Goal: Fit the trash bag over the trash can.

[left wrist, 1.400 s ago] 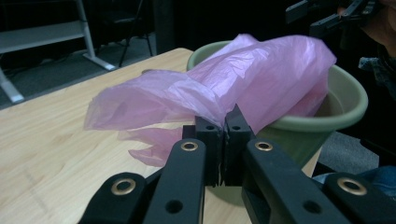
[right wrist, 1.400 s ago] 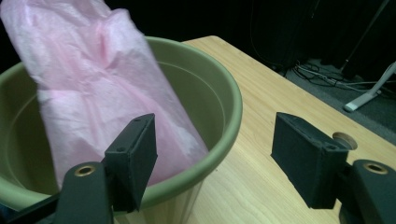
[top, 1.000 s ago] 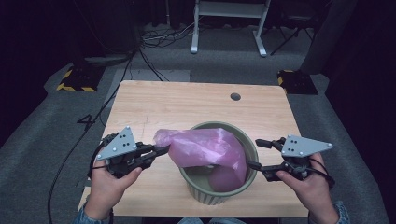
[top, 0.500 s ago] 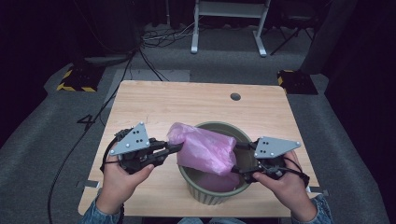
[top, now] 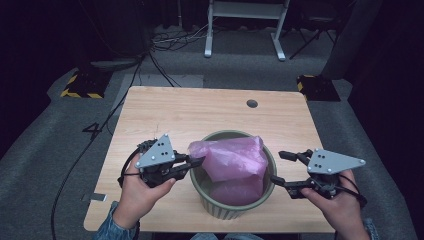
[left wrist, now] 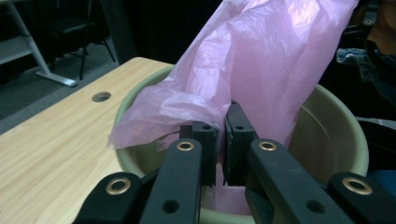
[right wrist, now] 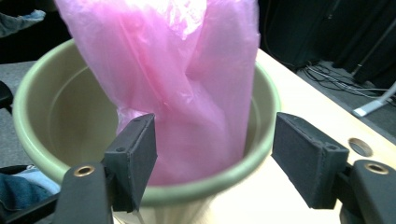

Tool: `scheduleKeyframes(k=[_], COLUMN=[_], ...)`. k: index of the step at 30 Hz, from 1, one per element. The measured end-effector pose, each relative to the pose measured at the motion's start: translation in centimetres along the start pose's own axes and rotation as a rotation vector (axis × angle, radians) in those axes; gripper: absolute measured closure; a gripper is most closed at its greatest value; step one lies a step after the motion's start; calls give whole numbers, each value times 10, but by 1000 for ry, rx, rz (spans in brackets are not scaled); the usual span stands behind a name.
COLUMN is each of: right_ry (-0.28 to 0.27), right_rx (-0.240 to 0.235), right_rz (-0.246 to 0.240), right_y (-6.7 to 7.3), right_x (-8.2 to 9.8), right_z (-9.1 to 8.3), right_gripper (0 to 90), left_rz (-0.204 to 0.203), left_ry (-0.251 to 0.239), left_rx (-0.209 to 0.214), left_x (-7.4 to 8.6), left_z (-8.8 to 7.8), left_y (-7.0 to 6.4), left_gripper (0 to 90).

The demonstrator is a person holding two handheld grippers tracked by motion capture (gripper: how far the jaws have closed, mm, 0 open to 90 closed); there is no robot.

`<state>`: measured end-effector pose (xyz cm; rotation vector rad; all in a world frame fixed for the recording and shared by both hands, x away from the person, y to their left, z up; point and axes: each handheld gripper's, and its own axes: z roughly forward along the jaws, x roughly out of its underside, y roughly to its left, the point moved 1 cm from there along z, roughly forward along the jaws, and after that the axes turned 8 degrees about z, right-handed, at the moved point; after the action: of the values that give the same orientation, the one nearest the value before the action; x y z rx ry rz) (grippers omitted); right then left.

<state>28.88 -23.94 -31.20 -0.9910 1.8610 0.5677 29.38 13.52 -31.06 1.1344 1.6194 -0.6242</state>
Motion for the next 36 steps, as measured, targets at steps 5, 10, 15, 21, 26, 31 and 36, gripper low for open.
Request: scheduleKeyframes(k=[5,10,15,21,26,31,36], right_ry=[-16,22,65,79,49,-26,-52], right_rx=[11,-28,-74,-79,-63,3,16], right_rz=[2,-14,-9,5,14,5,-21], right_y=[-3,5,9,7,7,6,5], right_x=[-1,-4,-1,6,13,8,-6], right_z=[-5,17,42,42,19,-16,-20], right_gripper=[317,326,326,319,312,318,320], left_rz=[7,22,48,43,31,29,37], left_ry=[-4,-7,7,35,39,48,53], left_rx=[-28,-10,20,50,48,43,37], left_x=[-4,-10,-14,-9,-4,-4,-6], left_z=[-9,-5,7,24,25,27,27], left_y=[2,-2,-8,-12,-11,-10,-11], left_gripper=[860,859,856,854,853,855,853])
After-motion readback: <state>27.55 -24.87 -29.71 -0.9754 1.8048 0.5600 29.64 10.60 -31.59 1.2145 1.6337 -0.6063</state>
